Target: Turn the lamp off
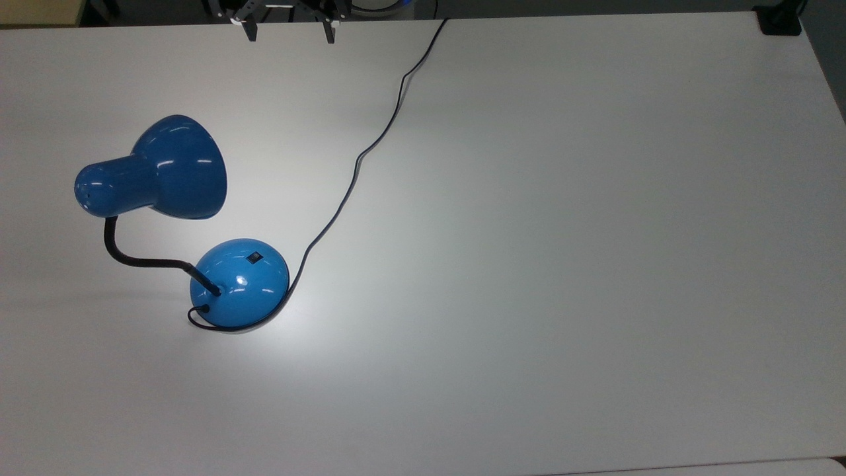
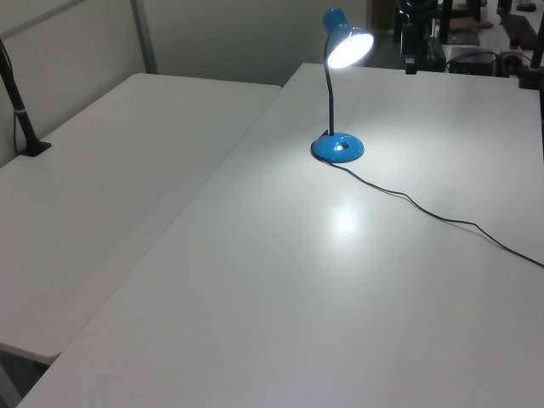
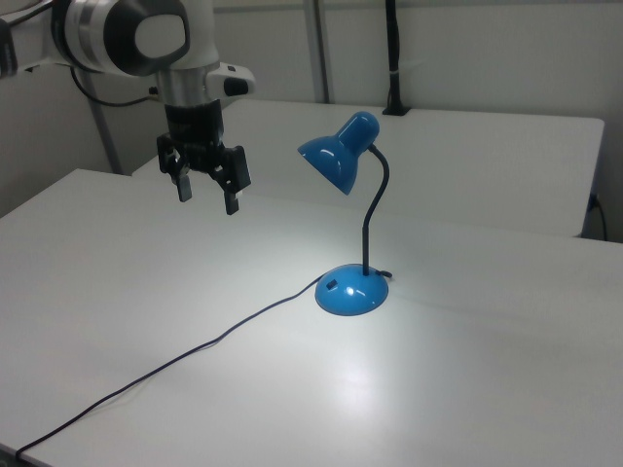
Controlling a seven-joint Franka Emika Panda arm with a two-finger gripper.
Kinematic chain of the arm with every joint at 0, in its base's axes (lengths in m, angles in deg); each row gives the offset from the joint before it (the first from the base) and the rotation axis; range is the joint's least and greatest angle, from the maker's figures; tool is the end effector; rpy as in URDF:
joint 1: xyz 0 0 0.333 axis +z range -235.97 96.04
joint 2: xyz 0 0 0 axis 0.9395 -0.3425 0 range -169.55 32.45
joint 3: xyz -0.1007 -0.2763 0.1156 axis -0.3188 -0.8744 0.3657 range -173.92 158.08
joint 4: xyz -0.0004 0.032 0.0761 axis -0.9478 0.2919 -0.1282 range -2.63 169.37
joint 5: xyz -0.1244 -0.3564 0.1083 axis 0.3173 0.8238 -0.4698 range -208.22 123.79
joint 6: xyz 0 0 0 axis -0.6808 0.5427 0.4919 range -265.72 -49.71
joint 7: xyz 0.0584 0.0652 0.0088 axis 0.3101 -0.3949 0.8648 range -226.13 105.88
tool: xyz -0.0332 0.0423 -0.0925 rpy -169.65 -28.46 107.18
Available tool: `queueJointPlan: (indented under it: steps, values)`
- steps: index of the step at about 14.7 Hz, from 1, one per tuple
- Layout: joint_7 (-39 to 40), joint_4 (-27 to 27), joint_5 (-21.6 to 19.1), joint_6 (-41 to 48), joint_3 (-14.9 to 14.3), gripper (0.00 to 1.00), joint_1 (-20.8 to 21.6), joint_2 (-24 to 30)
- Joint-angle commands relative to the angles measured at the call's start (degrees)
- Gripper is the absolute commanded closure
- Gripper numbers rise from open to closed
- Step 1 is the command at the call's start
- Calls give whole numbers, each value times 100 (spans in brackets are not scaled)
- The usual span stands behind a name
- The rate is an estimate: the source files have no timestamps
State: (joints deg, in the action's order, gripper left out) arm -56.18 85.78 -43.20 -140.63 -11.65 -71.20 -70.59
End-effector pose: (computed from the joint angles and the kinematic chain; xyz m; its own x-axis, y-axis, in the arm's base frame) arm 0.5604 -0.0463 0.5847 0.9968 -0.0178 -0.0780 -0.0194 -0.9996 -0.0203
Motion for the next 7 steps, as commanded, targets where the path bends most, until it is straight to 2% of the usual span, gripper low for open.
queueJointPlan:
  steps: [1, 7]
  values:
    - [-7, -39, -51, 36, -5, 0, -26, 37]
    - [-8, -39, -42, 27, -5, 0, -26, 37]
